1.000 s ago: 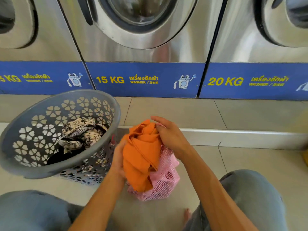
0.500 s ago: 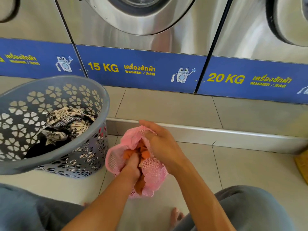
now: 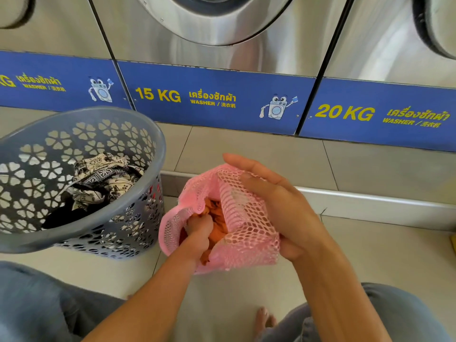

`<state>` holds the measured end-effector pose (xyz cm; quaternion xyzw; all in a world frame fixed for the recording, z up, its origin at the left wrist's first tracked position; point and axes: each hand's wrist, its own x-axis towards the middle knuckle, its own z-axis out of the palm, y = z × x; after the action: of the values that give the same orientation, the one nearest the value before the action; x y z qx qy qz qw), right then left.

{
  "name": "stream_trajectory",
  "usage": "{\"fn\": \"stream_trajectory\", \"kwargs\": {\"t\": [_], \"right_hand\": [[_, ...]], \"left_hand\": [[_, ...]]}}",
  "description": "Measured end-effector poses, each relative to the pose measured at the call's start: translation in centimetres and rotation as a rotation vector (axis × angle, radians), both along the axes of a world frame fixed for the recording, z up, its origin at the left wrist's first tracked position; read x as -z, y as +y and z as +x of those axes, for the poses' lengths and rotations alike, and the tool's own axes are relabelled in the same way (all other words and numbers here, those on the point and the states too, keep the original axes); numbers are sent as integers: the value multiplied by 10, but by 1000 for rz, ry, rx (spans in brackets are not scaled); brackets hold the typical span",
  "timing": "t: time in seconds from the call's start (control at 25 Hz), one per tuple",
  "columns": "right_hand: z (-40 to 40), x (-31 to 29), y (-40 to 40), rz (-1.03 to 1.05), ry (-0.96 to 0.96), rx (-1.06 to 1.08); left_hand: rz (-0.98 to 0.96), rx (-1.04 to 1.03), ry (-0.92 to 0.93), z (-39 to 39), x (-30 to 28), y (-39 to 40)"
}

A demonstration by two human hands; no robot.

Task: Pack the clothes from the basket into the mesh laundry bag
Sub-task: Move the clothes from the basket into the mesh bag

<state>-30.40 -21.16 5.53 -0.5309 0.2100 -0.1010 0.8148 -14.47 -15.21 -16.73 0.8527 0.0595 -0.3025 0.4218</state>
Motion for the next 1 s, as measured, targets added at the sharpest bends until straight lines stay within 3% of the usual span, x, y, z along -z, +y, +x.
{"fn": "stream_trajectory", "kwargs": {"t": [0.16, 0.32, 0.44, 0.6, 0.76, 0.88, 1.0], "right_hand": [[-5, -1, -7, 31, -29, 25], [8, 26, -4, -157, 189, 90], [21, 42, 3, -276, 263, 102], [32, 46, 14, -409, 308, 66], [44, 43, 25, -214, 283, -13], [48, 33, 27, -88, 207, -12], [54, 34, 27, -112, 221, -1]], "left_hand": [[-188, 133, 184, -12, -6, 19], [6, 423, 282, -31, -15, 40], [102, 509, 272, -16, -23, 46], [-21, 454, 98, 11, -54, 54], [-264, 446, 11, 20, -85, 65], [-223, 638, -10, 14, -105, 70], [-116, 735, -22, 15, -139, 79]]}}
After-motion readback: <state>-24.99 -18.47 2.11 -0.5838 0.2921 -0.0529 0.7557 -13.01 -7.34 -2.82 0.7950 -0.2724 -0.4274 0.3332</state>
